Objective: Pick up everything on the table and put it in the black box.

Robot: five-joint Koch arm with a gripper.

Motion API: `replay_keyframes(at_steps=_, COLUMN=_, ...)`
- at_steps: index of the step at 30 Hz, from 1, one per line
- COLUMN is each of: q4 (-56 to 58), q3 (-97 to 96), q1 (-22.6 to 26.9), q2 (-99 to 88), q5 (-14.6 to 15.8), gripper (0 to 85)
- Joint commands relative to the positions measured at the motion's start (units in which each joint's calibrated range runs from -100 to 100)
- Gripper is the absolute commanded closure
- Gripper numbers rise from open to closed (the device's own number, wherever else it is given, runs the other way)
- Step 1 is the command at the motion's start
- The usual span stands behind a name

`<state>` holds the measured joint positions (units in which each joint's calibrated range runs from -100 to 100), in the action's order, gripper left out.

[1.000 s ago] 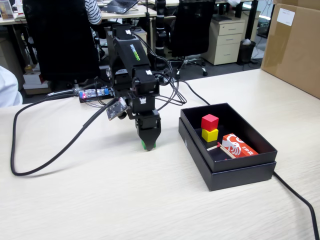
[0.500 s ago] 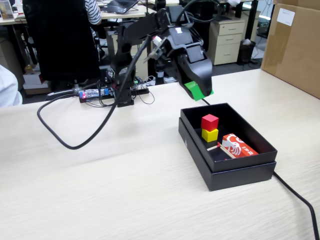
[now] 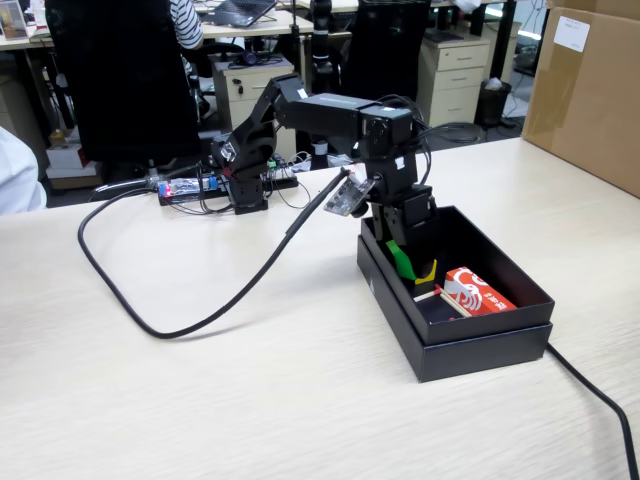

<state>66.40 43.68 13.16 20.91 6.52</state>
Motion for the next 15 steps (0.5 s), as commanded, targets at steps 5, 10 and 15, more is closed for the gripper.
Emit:
replay_keyframes(at_steps=5, q4=0.0, q3=-2.79, q1=0.2, q2=-1.34, q5=0.63, gripper=81.0)
replay_keyframes(at_steps=10, q4=0.08, q3=-4.24, q1=0.15, q2=-2.03, q5=0.44, gripper=60.0)
replay_keyframes(at_steps=15, q4=0.08, q3=-4.51, q1=-0.2, q2=-7.65, q5=0.34, gripper=45.5)
